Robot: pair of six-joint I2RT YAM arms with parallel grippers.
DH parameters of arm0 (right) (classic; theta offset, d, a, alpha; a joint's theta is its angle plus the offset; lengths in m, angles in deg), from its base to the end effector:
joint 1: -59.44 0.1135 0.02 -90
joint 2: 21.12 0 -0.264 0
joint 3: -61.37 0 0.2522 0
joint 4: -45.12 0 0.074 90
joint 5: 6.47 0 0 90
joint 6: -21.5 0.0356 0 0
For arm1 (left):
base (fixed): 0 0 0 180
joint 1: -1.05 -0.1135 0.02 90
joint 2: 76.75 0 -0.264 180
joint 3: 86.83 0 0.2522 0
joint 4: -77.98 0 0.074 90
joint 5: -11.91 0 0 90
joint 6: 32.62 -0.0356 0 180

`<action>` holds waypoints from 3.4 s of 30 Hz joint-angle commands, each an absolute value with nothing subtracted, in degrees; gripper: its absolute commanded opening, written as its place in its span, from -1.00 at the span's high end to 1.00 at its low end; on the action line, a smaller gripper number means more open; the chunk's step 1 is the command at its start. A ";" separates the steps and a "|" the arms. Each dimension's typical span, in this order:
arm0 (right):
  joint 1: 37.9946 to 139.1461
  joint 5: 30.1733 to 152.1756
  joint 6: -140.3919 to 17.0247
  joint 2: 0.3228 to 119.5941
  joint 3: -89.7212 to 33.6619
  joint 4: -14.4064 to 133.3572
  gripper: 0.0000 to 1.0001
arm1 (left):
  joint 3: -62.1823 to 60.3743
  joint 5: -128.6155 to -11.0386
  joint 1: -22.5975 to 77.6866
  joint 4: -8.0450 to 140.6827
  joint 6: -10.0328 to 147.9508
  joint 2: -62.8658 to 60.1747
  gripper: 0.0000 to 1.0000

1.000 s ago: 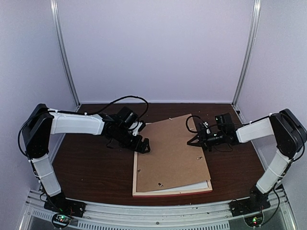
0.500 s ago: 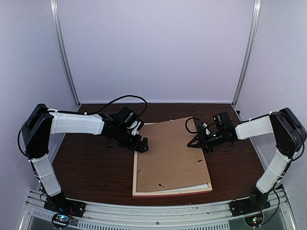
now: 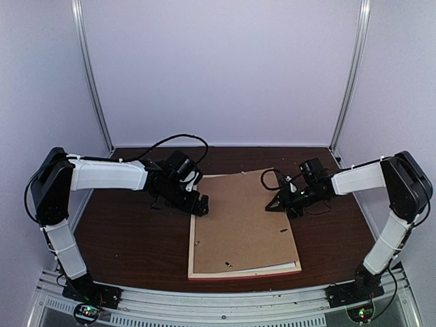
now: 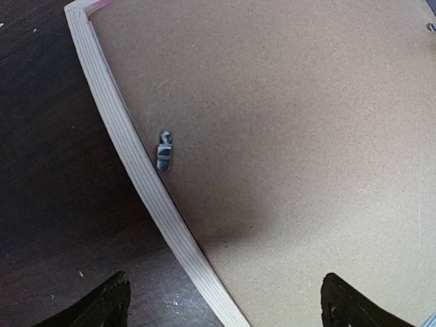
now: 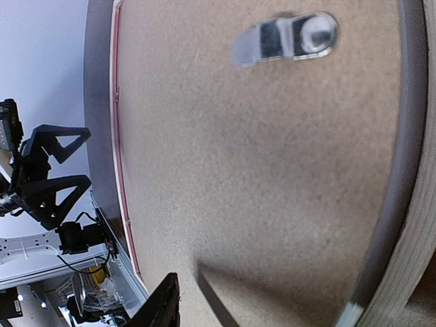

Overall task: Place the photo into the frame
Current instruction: Place the backboard next to the photo, then adjust the photo frame at the center of the board.

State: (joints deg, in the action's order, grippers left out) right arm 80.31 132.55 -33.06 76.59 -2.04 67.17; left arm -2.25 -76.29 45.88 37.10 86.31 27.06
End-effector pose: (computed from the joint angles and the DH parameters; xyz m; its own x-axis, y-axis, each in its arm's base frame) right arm 0.2873 0.1383 0.1520 -0.9958 0.0273 -0.0871 -0.0578 0.5498 0.8333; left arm 0.2657 -0.2657 0.1918 -0.8844 0.1974 -0.4230 0.3290 0.9064 -0.2649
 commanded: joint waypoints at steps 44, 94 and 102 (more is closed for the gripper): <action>83.93 112.65 -44.05 76.22 -12.64 88.59 -0.34 | 2.25 -78.91 45.33 36.53 84.00 30.85 -0.95; 83.06 102.75 -49.16 80.21 -12.82 88.87 0.27 | -0.99 -70.74 41.29 39.61 86.98 31.91 -0.83; 83.09 98.98 -52.96 82.29 -14.87 91.40 0.55 | -1.78 -70.68 39.74 39.28 84.50 30.21 -0.86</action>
State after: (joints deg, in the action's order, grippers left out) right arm 83.41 102.76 -50.15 80.50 -13.15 89.67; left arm -0.78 -71.37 40.88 37.63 86.37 32.83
